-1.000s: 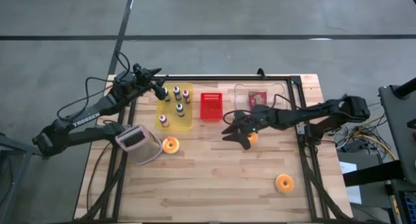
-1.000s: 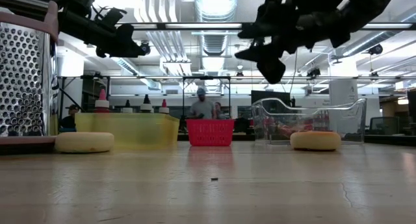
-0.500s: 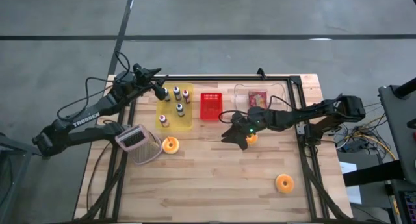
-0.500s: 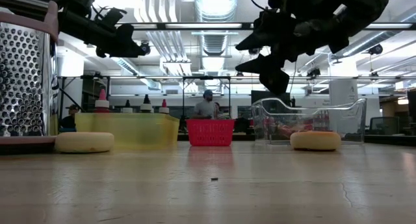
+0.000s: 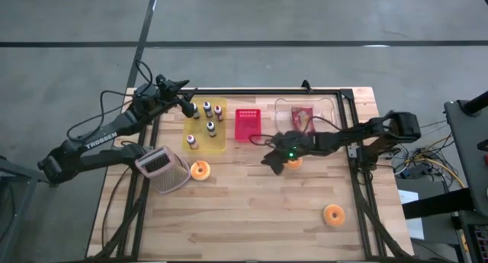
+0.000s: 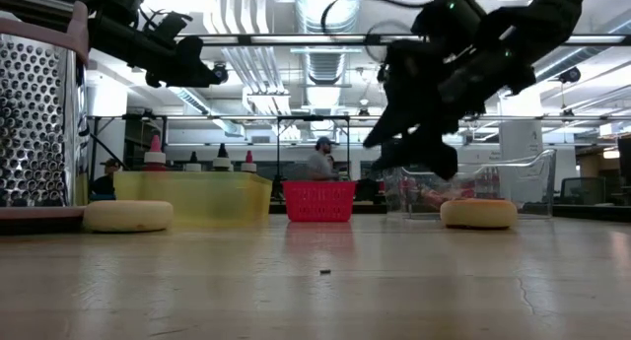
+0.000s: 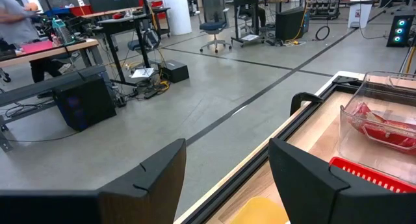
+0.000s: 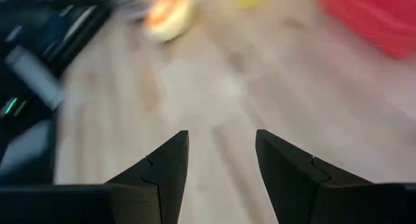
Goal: Pick & Place Food Item
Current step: Put the top right orange donut into the red bin
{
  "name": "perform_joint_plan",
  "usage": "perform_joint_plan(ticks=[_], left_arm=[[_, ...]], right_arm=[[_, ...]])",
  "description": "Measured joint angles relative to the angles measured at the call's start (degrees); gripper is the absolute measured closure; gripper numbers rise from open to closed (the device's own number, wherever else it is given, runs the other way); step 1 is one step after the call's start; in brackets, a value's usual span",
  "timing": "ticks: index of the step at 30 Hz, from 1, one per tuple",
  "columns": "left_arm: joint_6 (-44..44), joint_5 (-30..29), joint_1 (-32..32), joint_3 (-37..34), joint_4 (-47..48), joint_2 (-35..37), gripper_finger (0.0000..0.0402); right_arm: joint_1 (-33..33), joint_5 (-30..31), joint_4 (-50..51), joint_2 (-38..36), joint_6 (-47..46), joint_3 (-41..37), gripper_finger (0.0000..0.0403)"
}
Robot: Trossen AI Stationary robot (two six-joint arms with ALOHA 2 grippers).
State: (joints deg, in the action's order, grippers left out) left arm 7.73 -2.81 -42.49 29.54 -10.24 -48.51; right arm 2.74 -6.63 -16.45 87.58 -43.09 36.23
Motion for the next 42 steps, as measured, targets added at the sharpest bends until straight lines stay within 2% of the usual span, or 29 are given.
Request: perform_joint_plan(ticks=[5,9,12,20,25,29,34,42], left_arm=[[0.00,0.00,-0.01,0.00,0.01,0.00,0.0179],[0.00,-0.01,0.01,0.00,0.00,-0.02,0.0179],[0.00,0.00,-0.01,0.00,0.00,0.00,0.0179],[0.00,-0.02,0.01,0.00,0.00,0.00,0.0179],[0.00,-0.01,0.00,0.00,0.00,0.00,0.0179],[0.00,-0.02,0.01,0.00,0.00,0.00,0.0179],[0.00,0.00,-0.01,0.00,0.00,0.00,0.0179],[0.00,-0.02,-0.01,0.00,0.00,0.00,0.0179]], right_arm=[[-0.33,0.65,0.01,3.71,-9.90,0.14,0.0229],[-1.71,0.60,3.11,4.31,-10.53,2.33,0.0229],[-2.16,1.97,12.48,3.86,-9.13,6.18,0.0229],[-4.86,13.43,42.87,3.51,-9.92,22.18,0.0229],[-6.54,17.03,59.02,3.45,-15.72,29.53,0.0229],[-6.64,17.33,69.87,3.45,-23.07,32.29,0.0229],[-6.62,17.34,70.94,3.45,-26.87,30.36,0.0229],[-6.88,17.28,62.20,3.45,-30.27,23.06,0.0229]])
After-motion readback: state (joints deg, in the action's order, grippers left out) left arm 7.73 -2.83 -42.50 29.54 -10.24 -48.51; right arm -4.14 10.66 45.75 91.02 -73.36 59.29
